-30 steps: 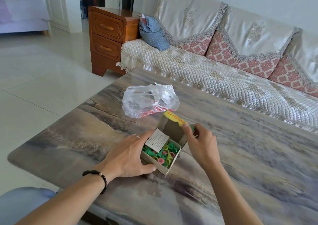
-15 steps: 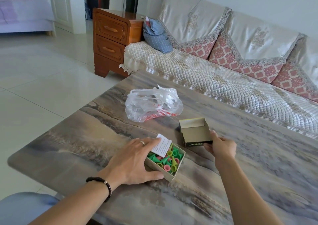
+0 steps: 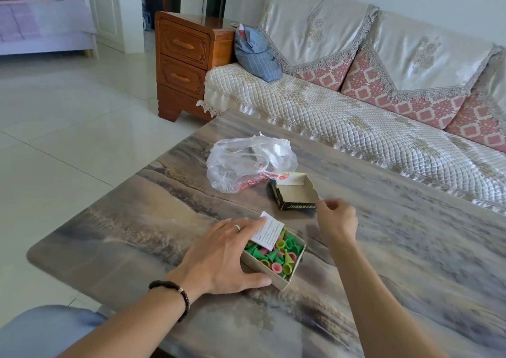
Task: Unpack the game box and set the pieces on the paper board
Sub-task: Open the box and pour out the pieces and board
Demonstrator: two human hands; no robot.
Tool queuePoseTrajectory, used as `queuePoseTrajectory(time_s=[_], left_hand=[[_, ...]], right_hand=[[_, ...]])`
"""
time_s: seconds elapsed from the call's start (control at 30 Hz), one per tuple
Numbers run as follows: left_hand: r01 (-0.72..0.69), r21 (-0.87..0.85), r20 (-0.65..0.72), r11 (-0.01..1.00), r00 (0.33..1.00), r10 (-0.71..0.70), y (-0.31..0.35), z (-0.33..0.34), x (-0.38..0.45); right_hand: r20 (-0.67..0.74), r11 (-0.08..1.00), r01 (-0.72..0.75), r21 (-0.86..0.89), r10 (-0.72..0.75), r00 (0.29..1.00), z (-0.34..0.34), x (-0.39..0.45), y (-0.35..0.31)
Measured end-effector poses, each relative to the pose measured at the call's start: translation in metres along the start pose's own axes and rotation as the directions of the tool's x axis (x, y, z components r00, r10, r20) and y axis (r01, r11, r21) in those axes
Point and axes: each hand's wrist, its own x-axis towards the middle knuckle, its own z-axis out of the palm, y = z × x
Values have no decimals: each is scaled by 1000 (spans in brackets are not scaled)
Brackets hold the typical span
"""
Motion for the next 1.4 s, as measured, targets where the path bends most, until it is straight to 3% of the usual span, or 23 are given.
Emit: queuePoseTrajectory(time_s=[0.07, 0.13, 0.2, 0.23, 0.33, 0.53, 0.7, 0.77, 0.87, 0.93, 1.1, 1.17, 1.27, 1.4], left_hand=[[6, -10, 0, 1000, 1000, -6, 0, 0, 0], [19, -19, -5, 1000, 1000, -19, 1, -1, -1], [29, -17, -3, 999, 1000, -29, 2, 0, -1], [33, -14, 0, 999, 999, -33, 2, 1, -1], [41, -11, 9, 999, 999, -41, 3, 1, -2], [32, -24, 13, 999, 999, -32, 5, -3, -2], [31, -18, 11, 999, 999, -31, 5, -3, -1], [30, -19, 14, 999, 999, -30, 5, -3, -1], [35, -14, 21, 999, 999, -34, 5, -4, -1], [32, -16, 15, 999, 999, -32, 4, -3, 0], [29, 4, 31, 1000, 999, -29, 0, 1, 1], [23, -2, 25, 1000, 999, -23, 0, 2, 1], [27, -4, 27, 1000, 999, -27, 2, -1, 1], [21, -1, 26, 1000, 999, -21, 3, -2, 0]], right_hand=[[81, 964, 252, -88, -245, 966, -7, -27, -4], [273, 860, 489, -146, -439, 856, -12, -51, -7], [451, 740, 629, -239, -489, 747, -10, -64, -5], [497, 699, 652, -292, -472, 728, -8, -65, -4], [521, 675, 645, -358, -429, 738, -2, -66, -5], [494, 792, 553, -259, -383, 781, 1, -62, -8], [355, 873, 477, -98, -417, 837, 3, -58, -10], [386, 891, 444, -94, -378, 841, 2, -56, -8], [523, 758, 586, -286, -389, 758, 3, -55, -4], [531, 713, 624, -320, -410, 741, 6, -55, -4], [379, 869, 483, -109, -413, 828, 2, -59, -9], [357, 938, 302, 172, -345, 868, -7, -56, -11], [271, 892, 32, 450, -171, 947, -23, -35, -7], [208, 902, -190, 387, 115, 971, -25, -5, 17]])
